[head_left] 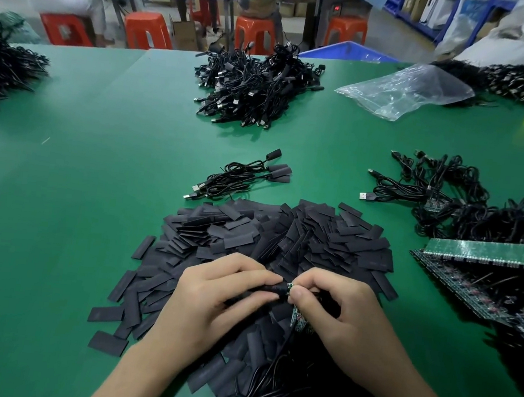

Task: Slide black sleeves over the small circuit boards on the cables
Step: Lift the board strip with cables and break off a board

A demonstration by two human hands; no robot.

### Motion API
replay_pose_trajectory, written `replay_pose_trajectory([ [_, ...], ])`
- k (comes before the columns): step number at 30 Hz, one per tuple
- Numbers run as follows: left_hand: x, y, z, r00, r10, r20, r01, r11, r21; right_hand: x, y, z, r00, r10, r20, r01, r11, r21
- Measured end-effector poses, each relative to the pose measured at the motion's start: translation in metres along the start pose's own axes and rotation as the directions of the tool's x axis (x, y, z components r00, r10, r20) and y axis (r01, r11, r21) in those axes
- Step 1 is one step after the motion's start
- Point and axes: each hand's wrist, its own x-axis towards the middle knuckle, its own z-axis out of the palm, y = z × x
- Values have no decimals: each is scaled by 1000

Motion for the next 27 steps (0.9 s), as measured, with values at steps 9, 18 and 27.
replay_pose_trajectory([
  [9,0,-4,3,999,8,-39,-7,1000,7,0,-1,1,1000,11,-29,-11,1000,6],
  [18,-1,-3,3,998,-2,-60,3,1000,21,0,-3,2,998,10,-60,-8,1000,26],
  [27,1,4,4,971,-67,-228,83,995,61,0,-5,2,990,-33,-137,34,999,11],
])
